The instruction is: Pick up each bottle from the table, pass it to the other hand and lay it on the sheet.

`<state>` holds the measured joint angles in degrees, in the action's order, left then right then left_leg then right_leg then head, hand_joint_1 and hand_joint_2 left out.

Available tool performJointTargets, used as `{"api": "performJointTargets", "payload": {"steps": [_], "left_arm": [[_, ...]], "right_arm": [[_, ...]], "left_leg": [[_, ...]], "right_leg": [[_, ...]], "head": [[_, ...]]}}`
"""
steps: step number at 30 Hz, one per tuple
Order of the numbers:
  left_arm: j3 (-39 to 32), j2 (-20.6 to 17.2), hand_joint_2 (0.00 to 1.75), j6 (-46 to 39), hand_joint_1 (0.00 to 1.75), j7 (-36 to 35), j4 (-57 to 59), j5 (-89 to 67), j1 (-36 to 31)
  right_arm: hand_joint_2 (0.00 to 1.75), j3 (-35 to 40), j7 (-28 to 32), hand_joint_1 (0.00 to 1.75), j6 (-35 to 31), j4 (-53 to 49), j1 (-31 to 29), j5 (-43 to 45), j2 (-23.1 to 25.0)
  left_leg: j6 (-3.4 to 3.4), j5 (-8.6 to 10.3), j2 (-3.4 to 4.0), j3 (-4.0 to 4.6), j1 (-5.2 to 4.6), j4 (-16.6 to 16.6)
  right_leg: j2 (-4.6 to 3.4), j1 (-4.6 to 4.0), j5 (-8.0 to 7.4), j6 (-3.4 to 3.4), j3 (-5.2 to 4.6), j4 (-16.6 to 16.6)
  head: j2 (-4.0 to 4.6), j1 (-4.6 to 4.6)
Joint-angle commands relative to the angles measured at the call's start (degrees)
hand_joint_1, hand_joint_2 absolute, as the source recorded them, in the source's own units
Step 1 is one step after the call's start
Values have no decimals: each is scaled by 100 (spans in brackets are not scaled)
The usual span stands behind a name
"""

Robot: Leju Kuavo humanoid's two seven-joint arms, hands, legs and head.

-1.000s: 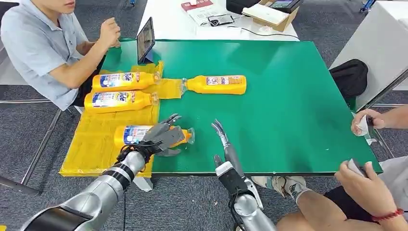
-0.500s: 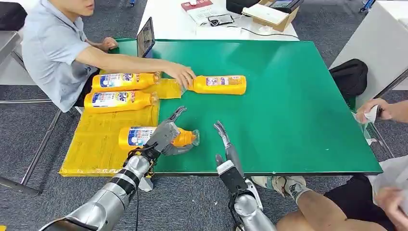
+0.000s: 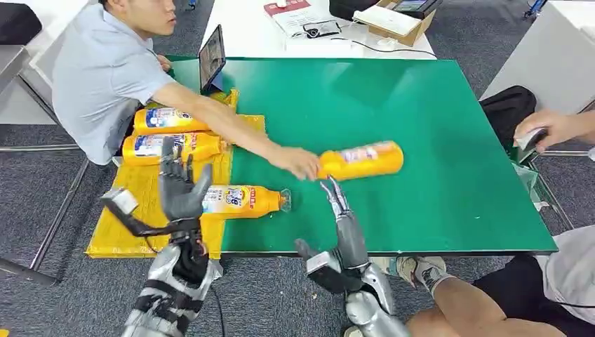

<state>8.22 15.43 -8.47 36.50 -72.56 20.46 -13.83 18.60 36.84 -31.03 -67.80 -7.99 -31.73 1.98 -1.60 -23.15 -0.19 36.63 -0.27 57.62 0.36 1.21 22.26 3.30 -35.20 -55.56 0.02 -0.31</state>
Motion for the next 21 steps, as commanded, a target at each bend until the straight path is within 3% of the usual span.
{"api": "performJointTargets", "payload": {"steps": [1,4,9,21], "left_arm": [[-68,-266,175,-974,0,232,-2234,-687,1329],[142,-317,175,-1513,0,350,-2333,-1212,1379],[392,-450,175,-1728,0,350,-2388,-1473,1367],[369,-552,175,-1994,0,261,-2266,-1724,1267]], "right_arm": [[175,-370,-959,0,332,632,-640,-1387,-1017],[175,-401,-1127,0,419,1245,-989,-1655,-1004],[175,-336,-1270,0,402,2076,-1467,-1859,-808],[175,-125,-1643,0,641,2853,-2010,-2143,-807]], "left_leg": [[4,-11,14,-18,-2,-2],[5,-9,14,-13,0,0],[11,-12,16,-26,5,-1],[8,-5,6,-21,5,-2]], "right_leg": [[-15,1,5,-8,14,3],[-17,-2,2,-7,12,4],[-19,-7,5,-13,23,4],[-7,-6,3,-8,21,3]], "head": [[-2,-2],[-2,-2],[-2,0],[-2,-2]]}}
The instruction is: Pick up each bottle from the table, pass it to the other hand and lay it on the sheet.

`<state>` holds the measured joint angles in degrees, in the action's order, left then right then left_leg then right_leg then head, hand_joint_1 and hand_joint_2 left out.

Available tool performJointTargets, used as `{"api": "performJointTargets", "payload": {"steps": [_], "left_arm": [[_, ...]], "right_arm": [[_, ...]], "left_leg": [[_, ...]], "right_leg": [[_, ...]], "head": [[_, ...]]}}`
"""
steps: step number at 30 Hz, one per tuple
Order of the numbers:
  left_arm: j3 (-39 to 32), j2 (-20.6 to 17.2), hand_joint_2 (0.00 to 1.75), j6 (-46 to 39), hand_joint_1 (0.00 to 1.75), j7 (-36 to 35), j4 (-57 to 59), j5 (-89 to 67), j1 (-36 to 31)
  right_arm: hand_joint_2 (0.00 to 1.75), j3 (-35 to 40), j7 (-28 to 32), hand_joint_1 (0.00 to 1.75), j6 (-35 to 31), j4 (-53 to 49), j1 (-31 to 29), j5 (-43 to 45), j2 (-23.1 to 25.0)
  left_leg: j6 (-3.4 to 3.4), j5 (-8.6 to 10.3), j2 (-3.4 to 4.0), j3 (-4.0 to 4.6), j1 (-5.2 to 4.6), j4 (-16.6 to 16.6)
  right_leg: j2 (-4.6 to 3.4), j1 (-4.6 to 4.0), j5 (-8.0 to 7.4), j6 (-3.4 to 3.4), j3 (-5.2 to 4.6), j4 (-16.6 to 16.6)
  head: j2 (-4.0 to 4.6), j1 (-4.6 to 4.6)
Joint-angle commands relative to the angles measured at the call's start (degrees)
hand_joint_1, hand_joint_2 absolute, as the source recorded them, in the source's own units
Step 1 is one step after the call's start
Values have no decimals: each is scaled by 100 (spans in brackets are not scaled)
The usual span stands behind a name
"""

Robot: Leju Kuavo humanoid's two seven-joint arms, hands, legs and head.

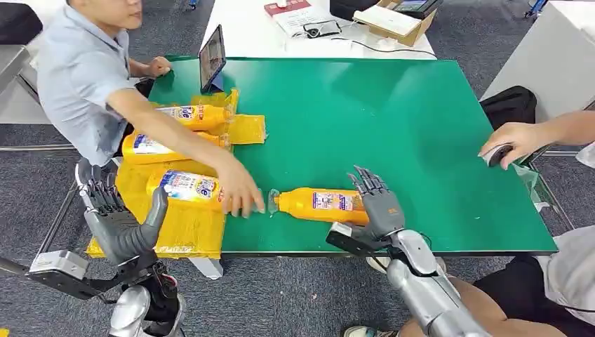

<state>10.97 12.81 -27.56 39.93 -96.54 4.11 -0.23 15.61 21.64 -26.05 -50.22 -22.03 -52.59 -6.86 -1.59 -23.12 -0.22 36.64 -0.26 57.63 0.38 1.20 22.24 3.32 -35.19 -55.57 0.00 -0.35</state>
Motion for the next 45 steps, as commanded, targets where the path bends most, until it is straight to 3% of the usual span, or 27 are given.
{"api": "performJointTargets", "payload": {"steps": [1,11,23,24,25,27,32,45], "left_arm": [[94,-293,175,-114,0,-118,167,-132,-110],[117,-303,175,-414,0,-72,446,-463,-313],[191,-296,175,-278,0,-233,549,-404,-317],[198,-292,175,-272,0,-229,567,-403,-314],[205,-297,175,-264,0,-221,567,-405,-307],[207,-304,175,-254,0,-216,555,-405,-295],[183,-308,175,-168,0,-251,575,-325,-295],[177,-281,175,-68,0,-312,675,-214,-261]], "right_arm": [[175,93,-81,0,228,1165,-640,105,90],[175,21,-78,0,771,2447,-1284,358,352],[175,21,-104,0,1462,2755,-1341,547,330],[175,3,-46,9,1461,2748,-1310,585,309],[175,-23,21,133,1498,2751,-1287,636,302],[175,-36,59,152,1546,2750,-1244,678,278],[175,-76,210,171,1709,2733,-1182,819,237],[175,-186,572,173,2133,2692,-982,1222,200]], "left_leg": [[11,-16,12,-36,7,-1],[6,-5,7,-18,1,-3],[9,-8,3,-30,5,-3],[12,-12,1,-44,7,-4],[9,-6,0,-33,4,-6],[11,-9,-1,-43,7,-4],[15,-16,14,-66,9,-4],[10,-7,17,-64,9,-9]], "right_leg": [[-12,-7,11,-16,33,4],[-7,-2,3,-10,15,3],[-2,-5,7,-13,26,4],[0,-8,13,-19,41,4],[2,-5,7,-14,29,6],[4,-8,10,-17,38,6],[-3,-11,11,-25,52,7],[6,-10,4,-17,51,13]], "head": [[2,2],[0,2],[2,2],[0,2],[0,2],[0,2],[0,0],[0,4]]}}
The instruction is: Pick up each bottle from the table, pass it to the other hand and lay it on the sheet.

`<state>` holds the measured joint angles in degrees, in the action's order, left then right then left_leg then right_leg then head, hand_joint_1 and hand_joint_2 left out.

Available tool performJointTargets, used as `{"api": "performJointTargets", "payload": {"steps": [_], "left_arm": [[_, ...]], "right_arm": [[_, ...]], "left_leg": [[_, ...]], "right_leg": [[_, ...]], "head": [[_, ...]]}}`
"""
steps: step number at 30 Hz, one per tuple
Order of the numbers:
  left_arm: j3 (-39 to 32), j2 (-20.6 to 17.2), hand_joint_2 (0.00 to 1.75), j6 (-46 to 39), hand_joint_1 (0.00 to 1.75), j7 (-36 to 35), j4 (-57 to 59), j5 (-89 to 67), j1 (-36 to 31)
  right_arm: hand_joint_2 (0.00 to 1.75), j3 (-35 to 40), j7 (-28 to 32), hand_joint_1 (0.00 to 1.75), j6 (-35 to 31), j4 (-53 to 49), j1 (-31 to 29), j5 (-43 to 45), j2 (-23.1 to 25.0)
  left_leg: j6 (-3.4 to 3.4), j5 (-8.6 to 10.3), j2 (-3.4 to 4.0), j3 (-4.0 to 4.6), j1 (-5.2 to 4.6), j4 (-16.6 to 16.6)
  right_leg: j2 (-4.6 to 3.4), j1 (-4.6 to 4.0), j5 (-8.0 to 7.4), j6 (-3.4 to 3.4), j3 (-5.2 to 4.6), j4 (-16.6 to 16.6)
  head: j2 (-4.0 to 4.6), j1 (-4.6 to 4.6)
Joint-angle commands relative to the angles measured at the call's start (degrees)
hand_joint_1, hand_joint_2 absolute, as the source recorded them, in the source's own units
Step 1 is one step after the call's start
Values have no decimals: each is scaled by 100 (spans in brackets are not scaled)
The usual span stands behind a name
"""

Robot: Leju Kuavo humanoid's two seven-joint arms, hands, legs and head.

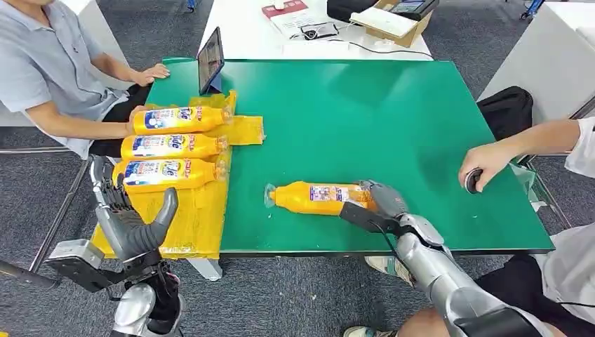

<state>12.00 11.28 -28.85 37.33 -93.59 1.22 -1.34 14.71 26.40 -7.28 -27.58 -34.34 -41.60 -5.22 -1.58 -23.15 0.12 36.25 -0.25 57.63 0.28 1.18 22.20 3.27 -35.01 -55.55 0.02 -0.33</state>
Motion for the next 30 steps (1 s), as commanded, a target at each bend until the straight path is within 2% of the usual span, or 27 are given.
{"api": "performJointTargets", "payload": {"steps": [1,12,20,30], "left_arm": [[77,-127,175,68,0,-56,375,82,-140],[52,-118,175,75,0,-77,383,116,-75],[29,-102,175,146,0,-90,377,230,92],[14,-81,175,355,0,-187,492,456,131]], "right_arm": [[175,-131,132,173,301,412,282,192,50],[175,-337,345,175,325,229,522,533,171],[175,-957,799,175,190,-668,969,1416,396],[175,-1009,942,175,33,-1019,1150,1554,421]], "left_leg": [[7,-3,-15,-20,6,-7],[11,-8,-14,-43,10,-11],[13,-11,-9,-53,9,-13],[9,-10,-8,-33,5,-7]], "right_leg": [[14,-6,7,-9,26,9],[11,-10,11,-16,49,13],[5,-10,13,-18,55,13],[4,-5,12,-13,39,7]], "head": [[-2,2],[-2,0],[-2,0],[-2,2]]}}
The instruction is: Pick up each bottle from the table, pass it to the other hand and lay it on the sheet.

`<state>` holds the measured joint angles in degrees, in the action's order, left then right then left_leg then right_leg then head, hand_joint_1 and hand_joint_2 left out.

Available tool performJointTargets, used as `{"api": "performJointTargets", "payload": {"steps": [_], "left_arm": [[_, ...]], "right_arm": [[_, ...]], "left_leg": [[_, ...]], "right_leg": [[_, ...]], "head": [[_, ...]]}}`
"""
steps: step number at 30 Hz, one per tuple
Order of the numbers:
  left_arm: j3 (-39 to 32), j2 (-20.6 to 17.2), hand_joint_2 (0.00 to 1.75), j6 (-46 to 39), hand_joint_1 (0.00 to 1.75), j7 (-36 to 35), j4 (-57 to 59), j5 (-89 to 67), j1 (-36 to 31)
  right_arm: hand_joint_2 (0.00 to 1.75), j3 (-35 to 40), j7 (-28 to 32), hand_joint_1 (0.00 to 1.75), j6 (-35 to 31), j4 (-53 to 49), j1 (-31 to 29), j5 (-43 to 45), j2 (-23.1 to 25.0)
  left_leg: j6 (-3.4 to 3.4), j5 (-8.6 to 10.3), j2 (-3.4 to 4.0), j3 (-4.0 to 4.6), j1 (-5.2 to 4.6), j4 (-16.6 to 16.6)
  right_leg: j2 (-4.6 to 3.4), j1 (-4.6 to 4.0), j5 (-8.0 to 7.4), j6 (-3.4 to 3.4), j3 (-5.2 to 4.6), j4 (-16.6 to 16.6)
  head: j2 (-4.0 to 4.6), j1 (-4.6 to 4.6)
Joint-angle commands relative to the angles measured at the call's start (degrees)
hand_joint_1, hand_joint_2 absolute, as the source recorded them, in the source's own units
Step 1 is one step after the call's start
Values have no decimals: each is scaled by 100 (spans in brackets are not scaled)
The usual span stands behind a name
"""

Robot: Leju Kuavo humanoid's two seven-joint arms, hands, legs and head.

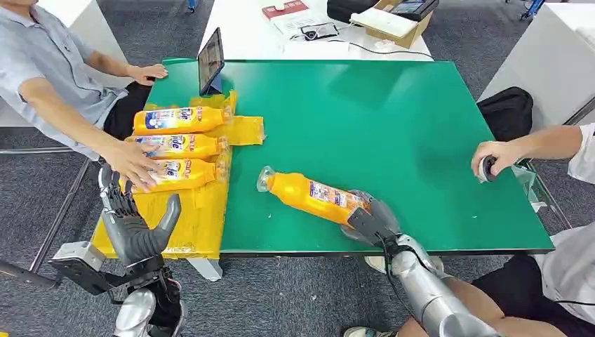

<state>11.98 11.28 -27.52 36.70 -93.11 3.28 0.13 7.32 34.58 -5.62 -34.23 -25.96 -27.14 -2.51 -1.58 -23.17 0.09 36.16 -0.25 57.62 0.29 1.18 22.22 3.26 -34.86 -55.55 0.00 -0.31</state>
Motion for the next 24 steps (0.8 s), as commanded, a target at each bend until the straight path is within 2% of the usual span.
{"api": "performJointTargets", "payload": {"steps": [1,7,12,24], "left_arm": [[28,-82,175,333,0,-200,494,355,-6],[218,-132,175,1152,0,-585,933,916,0],[365,-170,175,1507,0,-703,1192,966,10],[546,-208,175,1903,0,-610,1086,899,143]], "right_arm": [[175,-279,161,175,-161,-442,352,139,163],[175,-262,341,175,-343,-1417,629,471,324],[175,-70,325,175,-337,-2076,834,632,366],[175,99,380,175,-403,-2360,973,768,352]], "left_leg": [[12,-14,-7,-32,7,-5],[12,-11,-5,-20,4,-7],[8,-9,-8,1,0,-5],[10,-14,-15,6,4,-2]], "right_leg": [[3,-8,14,-17,34,6],[-1,-5,12,-16,22,5],[-6,-1,10,-9,2,1],[-5,-4,15,-12,2,0]], "head": [[0,0],[0,-2],[0,-2],[0,-2]]}}
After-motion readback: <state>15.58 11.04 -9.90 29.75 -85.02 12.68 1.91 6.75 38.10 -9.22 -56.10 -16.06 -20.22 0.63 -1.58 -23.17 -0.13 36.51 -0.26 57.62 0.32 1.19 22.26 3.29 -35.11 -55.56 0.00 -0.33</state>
